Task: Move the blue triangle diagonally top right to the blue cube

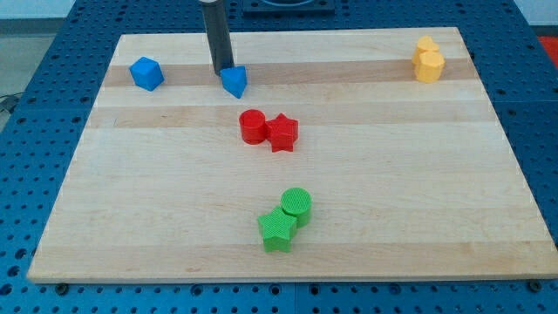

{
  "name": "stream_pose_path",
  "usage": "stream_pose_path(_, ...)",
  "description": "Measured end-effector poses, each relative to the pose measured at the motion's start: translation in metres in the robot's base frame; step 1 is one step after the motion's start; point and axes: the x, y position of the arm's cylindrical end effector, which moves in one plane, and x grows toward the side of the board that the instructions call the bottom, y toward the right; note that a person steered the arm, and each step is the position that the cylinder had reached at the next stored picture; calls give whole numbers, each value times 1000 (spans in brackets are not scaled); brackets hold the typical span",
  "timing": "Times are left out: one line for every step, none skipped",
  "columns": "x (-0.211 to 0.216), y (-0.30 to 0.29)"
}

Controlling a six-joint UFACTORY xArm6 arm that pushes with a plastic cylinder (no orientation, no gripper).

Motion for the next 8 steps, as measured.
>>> stream_pose_path(9, 56)
stream_pose_path(30, 87)
stream_pose_path(40, 98)
stream_pose_path(49, 101)
stream_pose_path(58, 84)
stream_pose_path(58, 64)
stream_pose_path(47, 45)
stream_pose_path(14, 23)
